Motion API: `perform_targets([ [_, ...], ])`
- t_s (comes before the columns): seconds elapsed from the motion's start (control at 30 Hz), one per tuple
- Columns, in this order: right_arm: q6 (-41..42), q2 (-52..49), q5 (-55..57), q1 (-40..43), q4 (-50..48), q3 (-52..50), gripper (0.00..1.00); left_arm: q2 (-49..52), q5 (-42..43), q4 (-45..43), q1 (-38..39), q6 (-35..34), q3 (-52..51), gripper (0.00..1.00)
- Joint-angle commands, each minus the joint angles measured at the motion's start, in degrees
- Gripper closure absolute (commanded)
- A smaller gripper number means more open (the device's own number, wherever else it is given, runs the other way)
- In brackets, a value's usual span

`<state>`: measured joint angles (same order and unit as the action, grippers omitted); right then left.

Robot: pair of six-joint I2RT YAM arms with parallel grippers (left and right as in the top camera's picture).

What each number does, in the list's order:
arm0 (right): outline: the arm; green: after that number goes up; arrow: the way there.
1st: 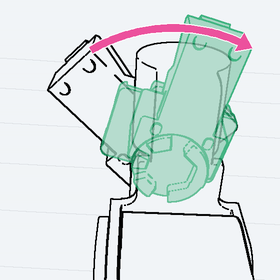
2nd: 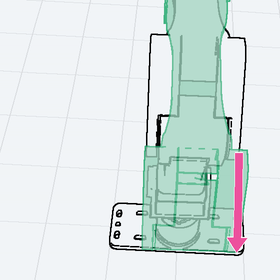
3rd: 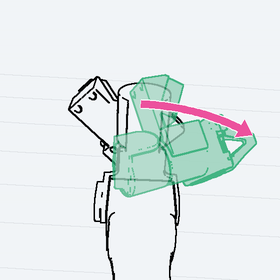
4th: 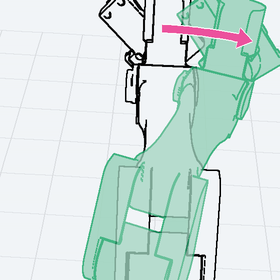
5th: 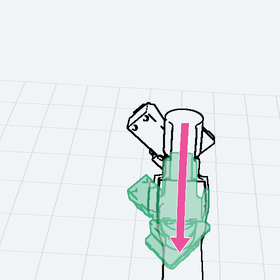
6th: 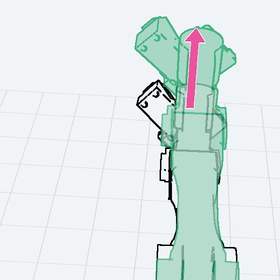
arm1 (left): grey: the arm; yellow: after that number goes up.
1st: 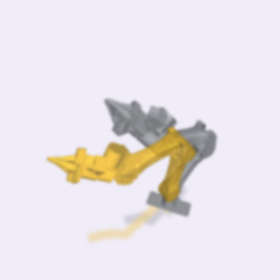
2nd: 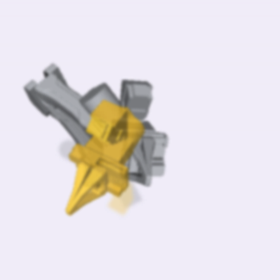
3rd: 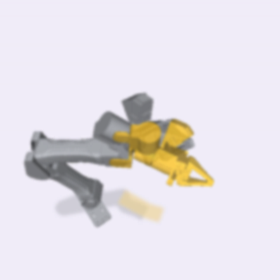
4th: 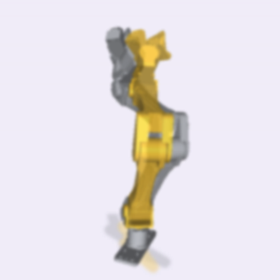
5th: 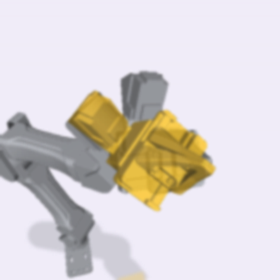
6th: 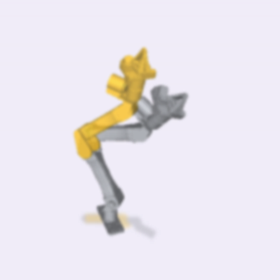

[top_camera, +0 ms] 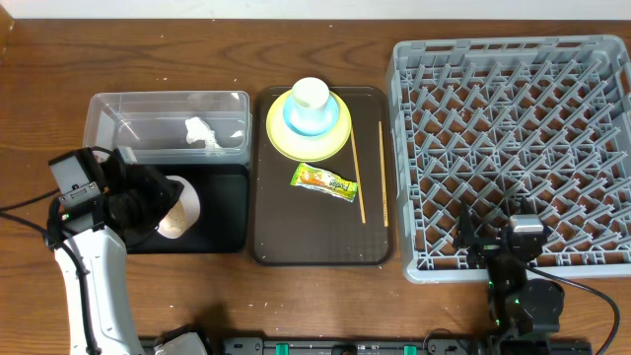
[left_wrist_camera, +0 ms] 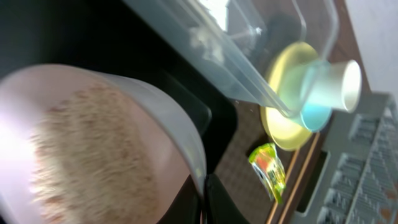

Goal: Sort waste into correct bins and load items into the dishwasher rack
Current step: 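Tilt the bowl with the left gripper to pour rice onto the black tray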

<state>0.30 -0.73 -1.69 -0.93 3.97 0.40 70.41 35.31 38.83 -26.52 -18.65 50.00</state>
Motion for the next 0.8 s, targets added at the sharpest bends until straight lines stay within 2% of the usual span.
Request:
perform_targets([
  [0.0, -0.8, 0.1, -0.1, -0.1, 0.2, -0.1, 0.01, 0.0, 8.7, -0.8, -0.2, 6.6, -0.4, 0.94],
  [0.3, -0.8, 0.1, -0.1, -0.1, 0.2, -0.1, 0.01, 0.0, 24.9, -1.8, -2.9, 9.2, -0.4, 0.94],
  [0.53, -0.8, 0.1, -0.1, -0.1, 0.2, -0.1, 0.01, 0.0, 26.5, -1.9, -8.3, 11.7, -0.4, 0.94],
  [0.63, -0.8, 0.1, -0.1, -0.1, 0.2, -0.1, 0.01, 0.0, 31.0, -1.9, -11.3, 15.7, -0.5, 0.94],
  [0.77, -0.8, 0.1, -0.1, -0.1, 0.2, -0.1, 0.01, 0.0, 36.6, -2.1, -13.7, 17.0, -2.1, 0.94],
])
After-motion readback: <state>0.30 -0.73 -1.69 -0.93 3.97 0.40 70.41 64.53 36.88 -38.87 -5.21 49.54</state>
